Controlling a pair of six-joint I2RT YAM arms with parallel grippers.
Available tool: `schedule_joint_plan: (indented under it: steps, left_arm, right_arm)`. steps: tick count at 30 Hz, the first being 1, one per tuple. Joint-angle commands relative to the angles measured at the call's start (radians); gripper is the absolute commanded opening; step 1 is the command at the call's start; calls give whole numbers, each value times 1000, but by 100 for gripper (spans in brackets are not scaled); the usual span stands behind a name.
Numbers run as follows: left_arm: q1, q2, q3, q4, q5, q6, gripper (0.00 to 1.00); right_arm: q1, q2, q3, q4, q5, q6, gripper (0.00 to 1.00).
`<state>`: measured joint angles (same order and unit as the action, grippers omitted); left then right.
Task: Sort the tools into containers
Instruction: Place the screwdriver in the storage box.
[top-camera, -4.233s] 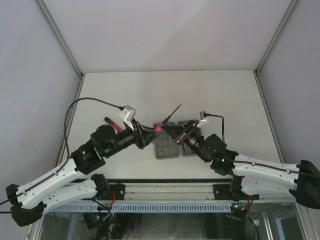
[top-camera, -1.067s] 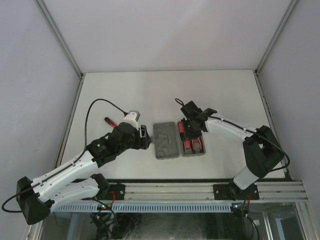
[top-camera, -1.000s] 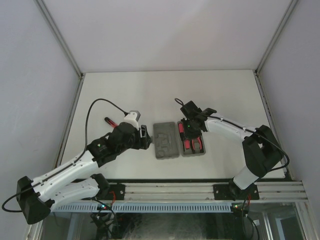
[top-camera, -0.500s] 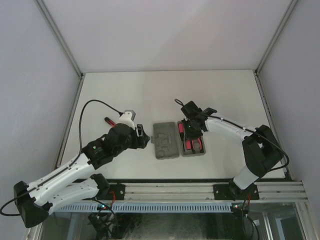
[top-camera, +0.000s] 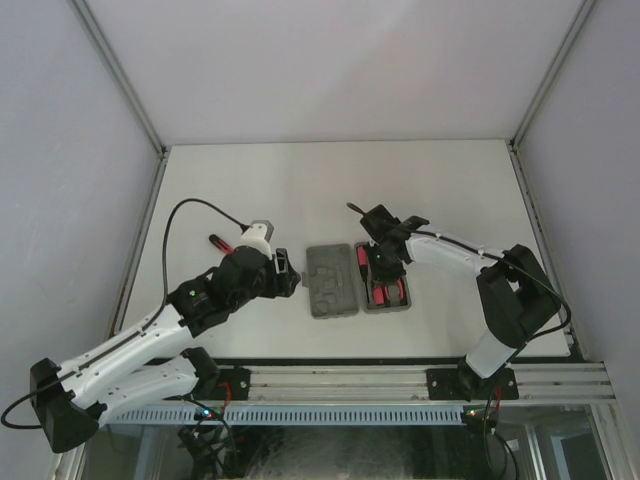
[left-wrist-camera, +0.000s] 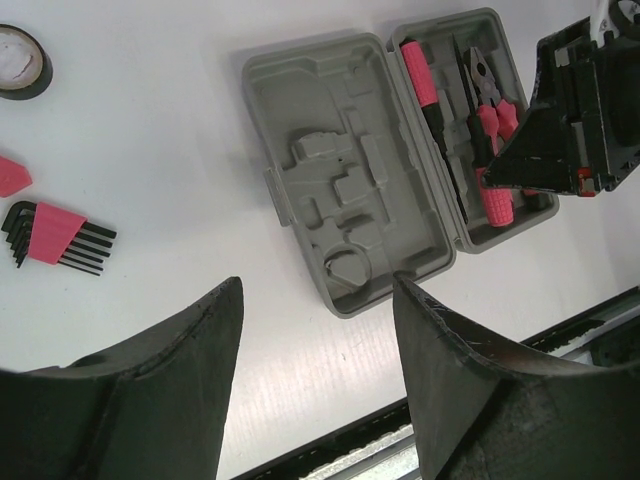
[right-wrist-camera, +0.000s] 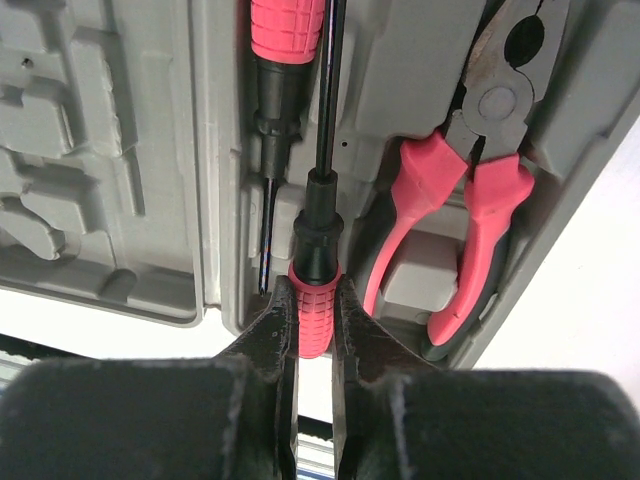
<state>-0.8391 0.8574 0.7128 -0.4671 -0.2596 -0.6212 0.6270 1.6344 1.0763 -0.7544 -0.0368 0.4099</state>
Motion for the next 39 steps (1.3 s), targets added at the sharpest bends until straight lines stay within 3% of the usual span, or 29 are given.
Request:
schedule_joint_plan:
  steps: [1, 8, 23, 29, 39]
  left_arm:
    - [5, -6, 26, 23, -6, -24, 65]
    - [5, -4, 30, 25, -1, -22, 65]
    - [5, 0, 32, 24, 1, -17, 65]
    - [5, 5, 29, 28, 5, -20, 65]
    - [5, 2, 21, 29, 1, -23, 65]
  right_arm:
    - [-6, 16, 39, 15, -28, 0, 5]
    - [-6, 38, 38, 13, -23, 27, 11]
    - [-11, -10, 27, 13, -16, 48, 36]
    - [-16, -65, 27, 16, -9, 42, 35]
    - [-21, -47, 27, 64, 11, 27, 21]
